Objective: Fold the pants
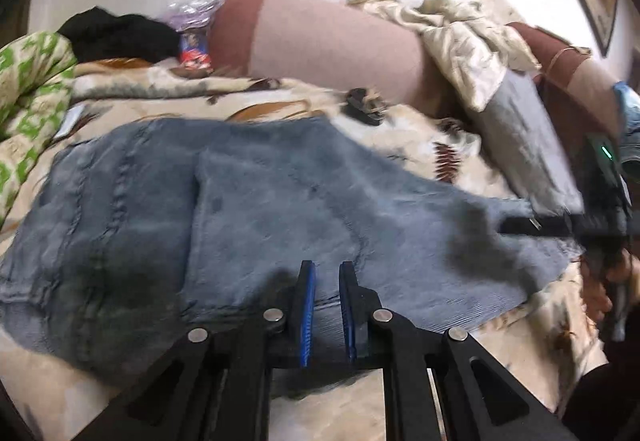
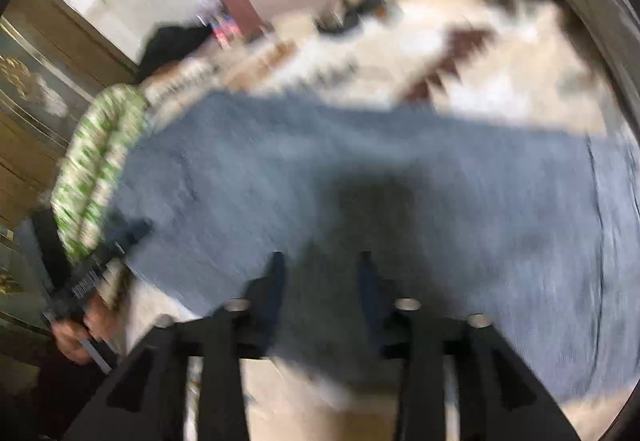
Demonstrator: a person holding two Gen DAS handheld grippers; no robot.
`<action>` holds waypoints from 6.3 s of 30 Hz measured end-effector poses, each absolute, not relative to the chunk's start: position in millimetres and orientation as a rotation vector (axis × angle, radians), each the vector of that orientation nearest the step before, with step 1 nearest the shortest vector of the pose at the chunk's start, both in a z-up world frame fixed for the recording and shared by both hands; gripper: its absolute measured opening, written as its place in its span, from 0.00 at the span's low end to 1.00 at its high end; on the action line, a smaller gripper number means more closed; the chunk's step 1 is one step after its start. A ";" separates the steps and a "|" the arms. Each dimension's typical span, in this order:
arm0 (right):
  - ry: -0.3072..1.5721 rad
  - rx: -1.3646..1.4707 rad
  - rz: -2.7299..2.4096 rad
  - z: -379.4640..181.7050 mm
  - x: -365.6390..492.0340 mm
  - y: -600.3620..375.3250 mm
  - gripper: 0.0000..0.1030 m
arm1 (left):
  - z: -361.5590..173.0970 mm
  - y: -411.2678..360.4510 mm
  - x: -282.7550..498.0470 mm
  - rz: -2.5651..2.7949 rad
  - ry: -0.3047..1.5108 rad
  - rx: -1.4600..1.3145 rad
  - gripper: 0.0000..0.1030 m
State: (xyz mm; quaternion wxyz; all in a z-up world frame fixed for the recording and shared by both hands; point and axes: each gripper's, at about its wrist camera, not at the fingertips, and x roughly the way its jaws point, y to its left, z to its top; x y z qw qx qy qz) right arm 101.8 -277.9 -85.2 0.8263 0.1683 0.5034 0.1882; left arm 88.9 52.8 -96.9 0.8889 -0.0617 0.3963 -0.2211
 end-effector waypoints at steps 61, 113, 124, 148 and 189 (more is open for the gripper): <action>0.968 0.572 0.264 -59.3 104.7 -347.6 0.40 | -104.1 28.8 84.4 -0.506 0.870 -0.009 0.15; 0.751 0.624 0.010 -45.6 18.2 -426.6 0.55 | -114.4 17.0 81.8 -0.561 0.843 0.008 0.24; 0.717 1.027 0.016 -91.7 -75.4 -490.1 0.57 | -99.4 -24.5 57.9 -0.582 0.832 0.061 0.58; 0.767 1.283 -0.005 -151.2 -56.1 -510.4 0.57 | -50.3 -323.8 129.2 -0.895 0.847 0.550 0.64; 0.699 1.463 0.118 -165.7 -65.7 -527.1 0.57 | -127.9 -460.0 166.7 -1.304 0.943 0.804 0.18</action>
